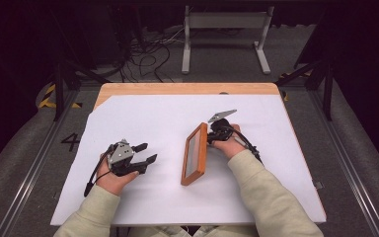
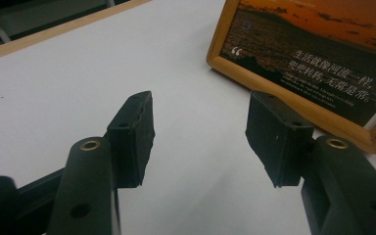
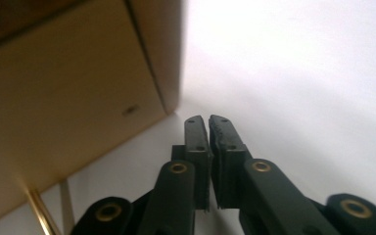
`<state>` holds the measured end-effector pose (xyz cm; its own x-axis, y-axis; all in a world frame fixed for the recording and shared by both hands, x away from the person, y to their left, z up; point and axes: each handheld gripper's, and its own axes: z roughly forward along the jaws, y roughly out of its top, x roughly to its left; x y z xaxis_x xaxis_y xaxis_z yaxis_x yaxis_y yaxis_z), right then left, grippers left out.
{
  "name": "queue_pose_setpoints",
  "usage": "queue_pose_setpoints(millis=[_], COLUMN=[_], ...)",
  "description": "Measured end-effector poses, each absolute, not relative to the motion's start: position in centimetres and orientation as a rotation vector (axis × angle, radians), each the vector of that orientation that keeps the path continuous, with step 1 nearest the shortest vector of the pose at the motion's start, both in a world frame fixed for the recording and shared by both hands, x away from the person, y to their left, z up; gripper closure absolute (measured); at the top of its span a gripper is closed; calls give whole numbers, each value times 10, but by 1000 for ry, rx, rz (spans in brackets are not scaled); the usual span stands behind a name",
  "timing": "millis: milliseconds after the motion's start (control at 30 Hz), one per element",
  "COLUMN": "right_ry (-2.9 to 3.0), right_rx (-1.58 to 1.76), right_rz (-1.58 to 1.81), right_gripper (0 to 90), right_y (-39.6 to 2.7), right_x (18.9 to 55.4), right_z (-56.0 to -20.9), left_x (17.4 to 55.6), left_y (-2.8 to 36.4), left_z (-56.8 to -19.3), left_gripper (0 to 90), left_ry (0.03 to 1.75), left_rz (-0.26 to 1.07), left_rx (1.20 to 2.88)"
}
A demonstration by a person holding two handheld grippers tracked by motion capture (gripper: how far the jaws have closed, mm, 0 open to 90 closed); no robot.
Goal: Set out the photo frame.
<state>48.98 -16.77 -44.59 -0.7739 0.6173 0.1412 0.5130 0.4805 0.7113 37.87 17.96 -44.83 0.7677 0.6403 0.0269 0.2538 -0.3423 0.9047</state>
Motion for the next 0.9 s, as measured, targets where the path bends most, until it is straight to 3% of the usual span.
queue_pose_setpoints(millis=[433,900], right_ry=[2492,2527], right_rx=[1032,1045], right_rz=[1133,1172], right_gripper=[544,366], right_y=[-196,-192], right_x=[446,415], right_z=[-385,-338], left_x=[381,381], left_y=[181,182], left_z=[-446,-445], left_gripper=[417,401], left_ry=[704,729], left_rz=[467,453], left_rx=[1930,1939])
